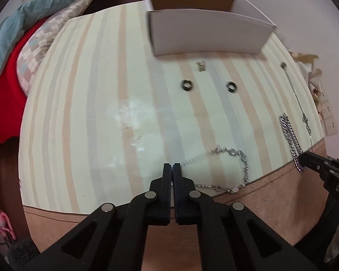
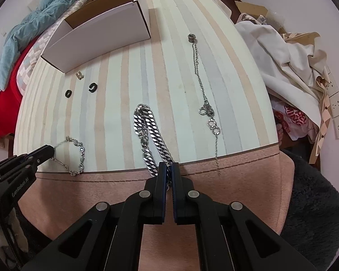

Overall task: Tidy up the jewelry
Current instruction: 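Grasp the thick silver link bracelet with the right gripper while the left grasps the silver chain bracelet, then carry both bracelets over the white box and release them inside, then withdraw both tools from the box toward the small rings, then grasp the silver necklace with the right gripper while the left grasps a black ring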

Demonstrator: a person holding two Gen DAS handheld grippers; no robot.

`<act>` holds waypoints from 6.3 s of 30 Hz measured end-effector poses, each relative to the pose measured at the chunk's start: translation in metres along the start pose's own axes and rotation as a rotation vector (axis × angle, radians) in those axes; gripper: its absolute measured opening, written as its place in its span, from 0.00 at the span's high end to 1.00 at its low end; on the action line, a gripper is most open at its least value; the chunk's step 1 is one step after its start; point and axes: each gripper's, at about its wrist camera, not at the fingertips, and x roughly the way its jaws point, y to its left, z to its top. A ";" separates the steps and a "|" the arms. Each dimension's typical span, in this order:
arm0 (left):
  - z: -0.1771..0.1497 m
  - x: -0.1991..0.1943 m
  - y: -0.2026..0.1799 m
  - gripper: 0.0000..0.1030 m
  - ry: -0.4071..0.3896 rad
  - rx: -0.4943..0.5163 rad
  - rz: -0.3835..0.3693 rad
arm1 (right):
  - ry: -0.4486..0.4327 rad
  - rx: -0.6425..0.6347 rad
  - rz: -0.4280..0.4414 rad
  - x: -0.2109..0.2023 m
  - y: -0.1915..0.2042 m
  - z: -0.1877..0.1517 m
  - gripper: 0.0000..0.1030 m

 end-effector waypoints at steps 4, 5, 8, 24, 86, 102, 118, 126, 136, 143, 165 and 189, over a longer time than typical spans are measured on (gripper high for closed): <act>0.002 -0.014 0.014 1.00 -0.024 -0.057 -0.044 | -0.023 0.002 0.024 -0.006 0.004 0.003 0.96; 0.004 -0.019 0.016 1.00 -0.034 -0.063 -0.053 | -0.032 0.000 0.028 -0.009 0.005 0.003 0.96; 0.006 -0.033 0.017 1.00 -0.061 -0.070 -0.076 | -0.053 0.004 0.052 -0.017 0.007 0.006 0.96; -0.018 -0.007 -0.075 0.55 0.003 0.239 -0.096 | -0.047 0.034 0.024 -0.014 -0.009 0.006 0.96; 0.234 -0.102 -0.002 1.00 -0.226 -0.066 -0.215 | -0.193 -0.096 0.218 -0.081 0.064 0.245 0.96; 0.223 -0.097 0.018 0.13 -0.280 -0.104 0.075 | -0.160 -0.172 -0.082 -0.058 0.072 0.250 0.07; 0.181 -0.067 0.030 0.00 -0.213 -0.117 0.160 | -0.183 -0.136 -0.132 -0.047 0.062 0.218 0.01; 0.162 -0.097 0.024 0.00 -0.279 -0.119 0.180 | -0.238 -0.145 -0.122 -0.072 0.066 0.200 0.01; 0.119 -0.155 0.015 0.00 -0.383 -0.115 0.183 | -0.354 -0.169 -0.118 -0.132 0.073 0.154 0.01; 0.091 -0.189 0.009 0.00 -0.447 -0.117 0.172 | -0.432 -0.170 -0.104 -0.178 0.076 0.122 0.01; 0.029 -0.156 0.023 0.00 -0.394 -0.172 0.199 | -0.359 0.044 -0.069 -0.158 -0.010 0.052 0.01; 0.037 -0.019 0.024 0.00 -0.126 -0.170 0.207 | -0.263 -0.009 -0.154 0.017 -0.037 0.033 0.96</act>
